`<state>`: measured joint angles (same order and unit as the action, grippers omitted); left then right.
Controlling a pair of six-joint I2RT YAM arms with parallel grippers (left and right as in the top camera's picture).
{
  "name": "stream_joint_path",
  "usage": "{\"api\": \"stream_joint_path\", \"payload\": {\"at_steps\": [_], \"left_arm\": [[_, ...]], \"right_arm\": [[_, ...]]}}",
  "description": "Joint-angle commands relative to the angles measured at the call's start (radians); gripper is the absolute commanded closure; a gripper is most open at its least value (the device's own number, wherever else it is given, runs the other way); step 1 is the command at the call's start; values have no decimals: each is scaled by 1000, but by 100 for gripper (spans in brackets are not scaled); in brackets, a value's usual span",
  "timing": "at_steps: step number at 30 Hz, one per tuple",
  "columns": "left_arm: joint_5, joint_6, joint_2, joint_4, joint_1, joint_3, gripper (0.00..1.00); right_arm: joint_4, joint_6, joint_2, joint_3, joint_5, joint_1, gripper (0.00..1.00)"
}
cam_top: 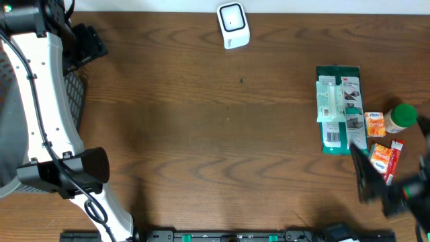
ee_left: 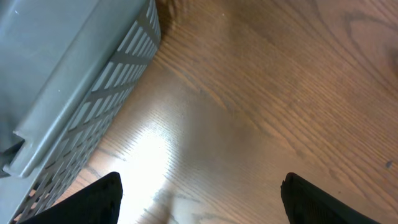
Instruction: Scan the item barcode
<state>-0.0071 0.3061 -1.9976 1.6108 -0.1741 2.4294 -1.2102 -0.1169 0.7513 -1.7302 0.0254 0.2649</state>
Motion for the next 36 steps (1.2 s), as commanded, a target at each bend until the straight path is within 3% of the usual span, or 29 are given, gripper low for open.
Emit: {"api": "stream_joint_path", "payload": {"at_steps": [1,5,11,18,26,31,36], "left_arm": [[-13,-14,-7,56,-4,4,18],[-13,-14,-7,56,-4,4,18],[-13,-14,-7,56,-4,4,18],[-13,-14,-7,56,-4,4,18],[-13,-14,-7,56,-4,4,18],[-13,-14,-7,56,-4,4,18],[-13,-14,-7,56,-4,4,18]], "right_arm": [[18,-12,-110,121,-37,7,1],[113,-13,-265,322,-55,5,1],[395,-49,-474,655,-55,-32,1],[904,-49,-676,1060,-43,-69,1],[1393,-81,-746,1376,38,-112,1],[1540,-94,-746,1511,112,-137,1],[1569,-83,-746,1621,114,-163,1]]}}
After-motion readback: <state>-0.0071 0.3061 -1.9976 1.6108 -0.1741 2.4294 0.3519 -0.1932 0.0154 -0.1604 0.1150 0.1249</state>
